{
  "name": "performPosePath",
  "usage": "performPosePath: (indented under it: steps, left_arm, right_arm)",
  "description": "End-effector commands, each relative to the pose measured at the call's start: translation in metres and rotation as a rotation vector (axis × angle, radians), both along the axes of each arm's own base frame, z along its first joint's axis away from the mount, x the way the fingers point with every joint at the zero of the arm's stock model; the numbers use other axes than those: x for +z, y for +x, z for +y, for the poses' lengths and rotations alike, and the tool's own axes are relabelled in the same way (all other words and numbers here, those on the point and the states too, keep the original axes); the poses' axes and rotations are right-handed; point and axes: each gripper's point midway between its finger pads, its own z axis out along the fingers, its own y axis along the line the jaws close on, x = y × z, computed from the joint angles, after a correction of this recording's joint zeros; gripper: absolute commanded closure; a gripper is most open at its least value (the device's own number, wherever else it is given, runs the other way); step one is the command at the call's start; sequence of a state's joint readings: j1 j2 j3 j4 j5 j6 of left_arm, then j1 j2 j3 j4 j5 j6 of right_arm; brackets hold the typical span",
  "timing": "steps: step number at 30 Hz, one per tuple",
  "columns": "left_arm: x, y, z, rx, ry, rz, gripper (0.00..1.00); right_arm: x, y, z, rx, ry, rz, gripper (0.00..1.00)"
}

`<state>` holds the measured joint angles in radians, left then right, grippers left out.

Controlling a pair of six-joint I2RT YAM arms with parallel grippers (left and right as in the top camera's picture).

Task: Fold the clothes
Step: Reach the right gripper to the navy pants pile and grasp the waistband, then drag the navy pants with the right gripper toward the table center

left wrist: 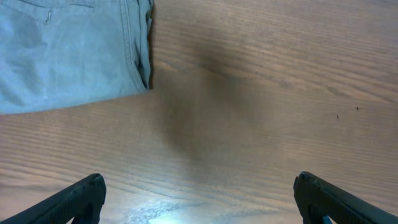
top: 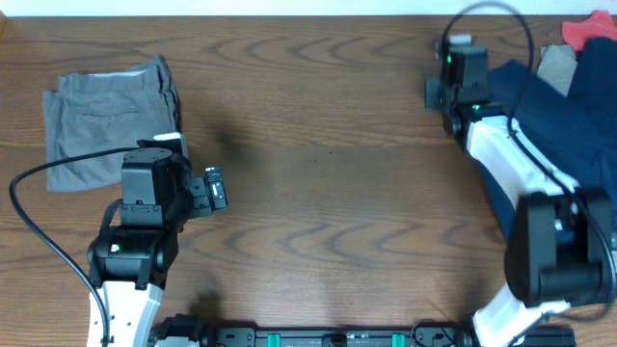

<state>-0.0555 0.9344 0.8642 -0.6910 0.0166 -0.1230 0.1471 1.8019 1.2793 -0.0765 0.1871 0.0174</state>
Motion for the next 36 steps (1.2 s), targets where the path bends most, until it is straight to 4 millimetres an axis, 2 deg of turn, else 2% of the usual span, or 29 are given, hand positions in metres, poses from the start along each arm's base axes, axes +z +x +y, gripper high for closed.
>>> performPosePath:
  steps: [1, 2, 4, 5, 6, 7, 10, 13, 17, 19, 21, 25, 30, 33, 36]
  left_arm:
    - [0.012, 0.007, -0.001, -0.009, 0.005, -0.041, 0.02]
    - [0.013, 0.008, -0.001, -0.009, 0.004, -0.048, 0.02]
    - [0.016, 0.010, -0.001, -0.009, 0.004, -0.062, 0.02]
    - [0.016, 0.011, -0.001, -0.009, 0.003, -0.064, 0.02]
    - [0.016, 0.011, -0.001, -0.009, 0.003, -0.066, 0.02]
    - [0.016, 0.011, -0.001, -0.009, 0.003, -0.066, 0.02]
    - [0.016, 0.011, -0.001, -0.009, 0.003, -0.066, 0.02]
    - [0.016, 0.011, -0.001, -0.009, 0.002, -0.065, 0.02]
    - [0.017, 0.012, -0.005, 0.013, -0.049, -0.068, 0.02]
    - [0.021, 0.015, -0.014, -0.007, -0.106, -0.089, 0.02]
    - [0.025, 0.019, -0.028, -0.055, -0.166, -0.103, 0.02]
    - [0.021, 0.022, -0.045, -0.068, -0.294, -0.070, 0.02]
    - [-0.001, 0.024, -0.047, -0.002, -0.353, 0.029, 0.02]
    - [-0.012, 0.023, -0.047, 0.007, -0.352, 0.075, 0.02]
    - [-0.019, 0.021, -0.047, 0.013, -0.350, 0.107, 0.02]
  right_arm:
    - [0.088, 0.005, 0.076, 0.150, 0.153, -0.195, 0.99]
    - [0.096, 0.005, 0.089, 0.170, 0.165, -0.213, 0.98]
    - [0.103, 0.001, 0.114, 0.213, 0.184, -0.234, 0.89]
    - [0.101, -0.001, 0.124, 0.231, 0.184, -0.230, 0.65]
    - [0.098, -0.003, 0.131, 0.243, 0.183, -0.220, 0.29]
    - [0.093, -0.006, 0.135, 0.246, 0.175, -0.201, 0.01]
    - [0.072, -0.014, 0.125, 0.195, 0.117, -0.118, 0.01]
    - [0.050, -0.026, 0.095, 0.097, 0.028, -0.014, 0.01]
    - [0.031, -0.053, 0.041, -0.036, -0.089, 0.141, 0.01]
    - [0.026, -0.070, 0.018, -0.071, -0.110, 0.221, 0.01]
    - [0.018, -0.090, 0.006, -0.067, -0.096, 0.312, 0.01]
    - [-0.008, -0.135, -0.004, -0.023, -0.051, 0.544, 0.01]
    - [-0.054, -0.197, 0.015, 0.064, 0.063, 0.853, 0.07]
    - [-0.076, -0.219, 0.019, 0.077, 0.038, 0.932, 0.07]
    - [-0.095, -0.233, 0.000, -0.060, -0.059, 0.950, 0.06]
